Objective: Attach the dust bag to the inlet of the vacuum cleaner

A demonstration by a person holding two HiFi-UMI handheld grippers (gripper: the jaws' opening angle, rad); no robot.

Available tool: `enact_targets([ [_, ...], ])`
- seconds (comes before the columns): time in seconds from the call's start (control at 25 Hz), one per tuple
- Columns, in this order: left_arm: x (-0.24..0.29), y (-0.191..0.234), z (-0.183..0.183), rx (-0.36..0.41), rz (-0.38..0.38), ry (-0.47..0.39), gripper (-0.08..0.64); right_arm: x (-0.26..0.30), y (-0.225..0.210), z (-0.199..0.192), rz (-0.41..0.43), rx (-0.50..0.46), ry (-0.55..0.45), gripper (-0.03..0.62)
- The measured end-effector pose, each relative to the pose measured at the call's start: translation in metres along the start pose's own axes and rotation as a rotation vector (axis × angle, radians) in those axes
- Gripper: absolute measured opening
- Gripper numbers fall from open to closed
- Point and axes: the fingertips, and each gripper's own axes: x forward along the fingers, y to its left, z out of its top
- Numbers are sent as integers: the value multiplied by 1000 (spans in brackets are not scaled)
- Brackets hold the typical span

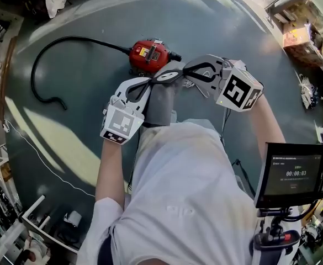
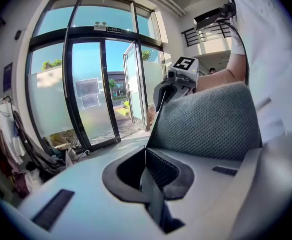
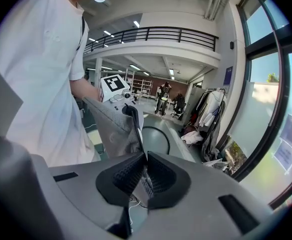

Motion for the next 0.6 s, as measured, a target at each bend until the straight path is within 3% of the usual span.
enact_targets([
  [0.32, 18, 68, -9, -55, 44, 4, 9, 37, -70, 2, 55, -73, 39, 18],
  [0.6, 43, 84, -27, -178, 107, 49, 9, 57, -99, -17, 180, -77, 13, 18],
])
